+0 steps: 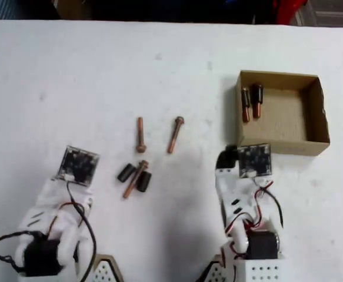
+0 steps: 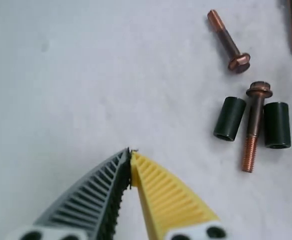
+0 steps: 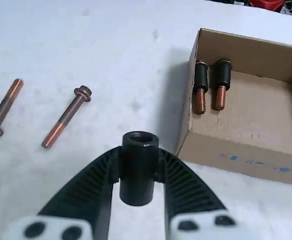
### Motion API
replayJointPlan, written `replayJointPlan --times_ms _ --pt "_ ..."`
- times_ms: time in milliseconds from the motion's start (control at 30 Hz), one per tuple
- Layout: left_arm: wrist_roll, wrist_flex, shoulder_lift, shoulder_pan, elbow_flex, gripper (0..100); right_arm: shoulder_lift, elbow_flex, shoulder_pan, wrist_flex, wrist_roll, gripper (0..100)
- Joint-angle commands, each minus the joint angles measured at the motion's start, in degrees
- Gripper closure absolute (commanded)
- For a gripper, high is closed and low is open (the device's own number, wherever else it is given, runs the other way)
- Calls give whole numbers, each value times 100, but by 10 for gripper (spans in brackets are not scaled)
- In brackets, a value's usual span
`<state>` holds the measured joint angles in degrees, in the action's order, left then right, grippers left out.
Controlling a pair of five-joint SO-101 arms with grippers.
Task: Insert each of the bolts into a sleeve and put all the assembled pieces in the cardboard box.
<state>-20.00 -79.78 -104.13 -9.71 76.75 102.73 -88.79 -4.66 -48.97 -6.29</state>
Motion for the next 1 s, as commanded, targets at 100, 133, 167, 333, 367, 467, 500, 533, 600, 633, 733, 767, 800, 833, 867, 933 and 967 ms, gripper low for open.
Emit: replayJointPlan --times_ms 100,133,167,333,367,467,500,533,600,633,733,767,800,833,867,933,967 --pt "-35 264 1455 233 -976 976 48 -334 48 1138 185 981" --pt "-35 308 1771 356 -1116 976 48 -334 40 1182 185 981" --pt "-26 325 2079 497 -1266 976 48 -334 40 1200 185 981" --pt "316 615 3424 1165 -1811 974 48 -422 57 1262 149 981" --pt "387 730 3653 1305 -1873 973 48 -475 57 1341 149 981" --pt "422 1046 4251 1745 -2048 973 48 -615 92 1560 141 981" --pt "422 1099 4426 1877 -2145 973 48 -659 92 1640 141 981" --pt "431 1143 4593 1974 -2268 973 48 -695 92 1710 141 981" --pt "448 1160 4954 2149 -2576 973 48 -774 92 1807 141 981" --pt "448 1160 5156 2211 -2760 973 48 -800 92 1807 141 981" --pt "448 1152 5886 2378 -3332 972 48 -800 92 1807 141 981" --pt "448 1125 6149 2431 -3525 972 48 -800 92 1798 141 981" --pt "448 1116 6440 2484 -3719 972 48 -800 92 1780 141 981" --pt "448 1116 6712 2536 -3895 972 48 -800 92 1771 141 981" --pt "448 1116 7002 2580 -4070 972 48 -800 101 1763 141 981" --pt "448 1116 7574 2677 -4457 972 48 -800 171 1763 185 981" --pt "448 1116 7864 2712 -4651 972 48 -800 242 1763 185 981"
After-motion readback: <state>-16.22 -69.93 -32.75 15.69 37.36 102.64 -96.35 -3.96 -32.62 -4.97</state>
